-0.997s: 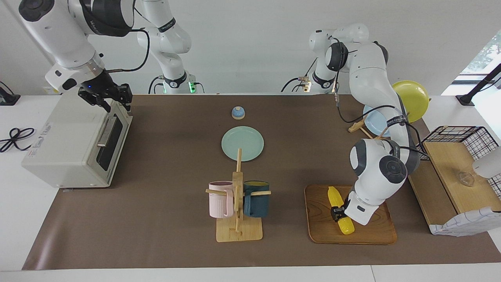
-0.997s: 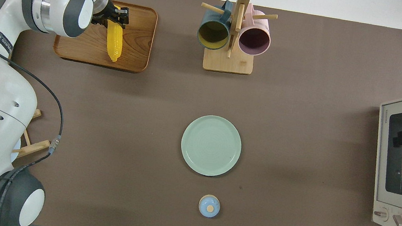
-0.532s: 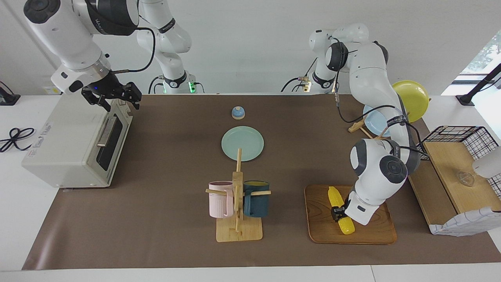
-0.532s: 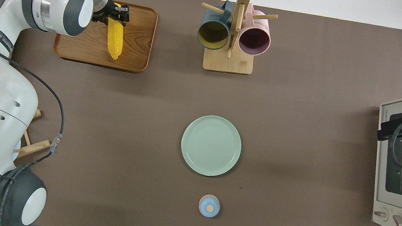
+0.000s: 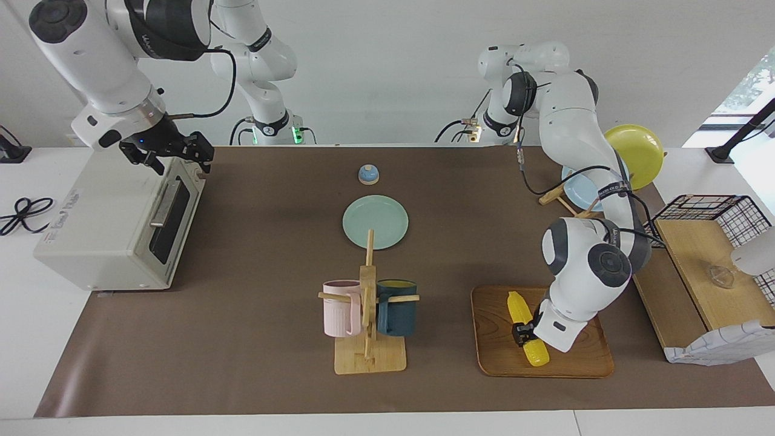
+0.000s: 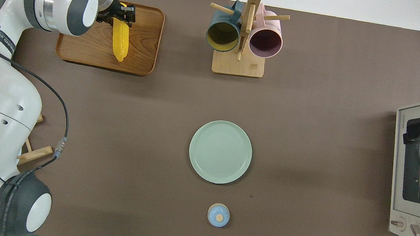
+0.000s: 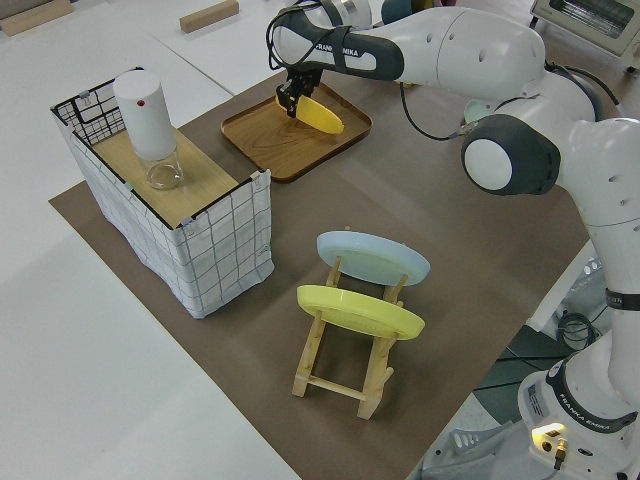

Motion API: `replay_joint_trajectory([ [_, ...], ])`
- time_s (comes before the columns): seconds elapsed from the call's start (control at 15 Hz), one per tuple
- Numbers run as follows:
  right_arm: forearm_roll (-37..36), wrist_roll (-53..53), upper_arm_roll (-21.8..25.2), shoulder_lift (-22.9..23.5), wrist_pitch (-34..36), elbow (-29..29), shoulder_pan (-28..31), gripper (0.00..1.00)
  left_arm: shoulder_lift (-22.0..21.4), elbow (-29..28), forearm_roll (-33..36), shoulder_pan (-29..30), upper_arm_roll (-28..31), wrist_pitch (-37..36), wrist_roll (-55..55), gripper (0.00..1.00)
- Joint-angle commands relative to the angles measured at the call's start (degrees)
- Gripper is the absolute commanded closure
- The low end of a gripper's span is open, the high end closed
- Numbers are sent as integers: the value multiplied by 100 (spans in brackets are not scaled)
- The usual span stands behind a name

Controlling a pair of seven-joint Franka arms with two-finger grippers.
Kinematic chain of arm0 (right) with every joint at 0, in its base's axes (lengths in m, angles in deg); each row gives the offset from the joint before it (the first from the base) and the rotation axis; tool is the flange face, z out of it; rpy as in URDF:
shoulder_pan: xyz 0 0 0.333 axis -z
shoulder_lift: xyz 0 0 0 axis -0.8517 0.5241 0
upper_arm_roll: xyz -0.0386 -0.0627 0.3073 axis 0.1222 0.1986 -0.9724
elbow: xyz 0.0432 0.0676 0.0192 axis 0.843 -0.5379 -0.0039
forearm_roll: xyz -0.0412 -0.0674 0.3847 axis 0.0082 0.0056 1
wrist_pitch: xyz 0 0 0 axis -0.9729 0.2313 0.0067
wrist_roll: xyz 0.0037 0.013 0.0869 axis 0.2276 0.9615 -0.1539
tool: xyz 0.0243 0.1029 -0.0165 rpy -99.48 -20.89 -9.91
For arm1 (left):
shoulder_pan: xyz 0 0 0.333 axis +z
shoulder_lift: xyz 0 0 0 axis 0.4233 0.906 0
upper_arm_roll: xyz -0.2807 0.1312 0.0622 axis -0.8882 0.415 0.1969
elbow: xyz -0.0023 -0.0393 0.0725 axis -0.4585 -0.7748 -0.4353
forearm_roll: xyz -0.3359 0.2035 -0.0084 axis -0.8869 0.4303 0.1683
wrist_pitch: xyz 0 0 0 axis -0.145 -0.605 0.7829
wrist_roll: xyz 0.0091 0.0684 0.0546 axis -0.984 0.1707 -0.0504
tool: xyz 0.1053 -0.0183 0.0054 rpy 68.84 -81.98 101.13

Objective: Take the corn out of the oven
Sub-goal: 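Open the left gripper and lift it away from the corn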

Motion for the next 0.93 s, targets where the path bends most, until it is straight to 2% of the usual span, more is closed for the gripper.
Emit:
replay_joint_trajectory([
  [0.0, -47, 94, 91, 21, -49, 57, -99, 0, -751, -493, 78, 29, 15, -466, -28, 0],
  [0.07, -38, 172, 91, 29, -49, 75, -99, 0, -1050, -723, 60, -24, 7, -563, -19, 0],
  [0.4, -20, 508, 126, -85, -49, 110, -99, 0, -1816, -953, 25, 37, 7, -1309, 7, 0],
  [0.53, -12, 490, 126, -102, -58, 119, -99, 0, -2386, -1435, 34, 37, 15, -1582, 7, 0],
  [0.73, -29, 490, 117, -129, -67, 128, -99, 0, -3432, -2463, 42, 99, 15, -1907, 16, 0],
  [0.86, -29, 560, 117, -155, -58, 110, -99, 0, -3872, -2789, 51, 99, 15, -2153, 16, 0],
])
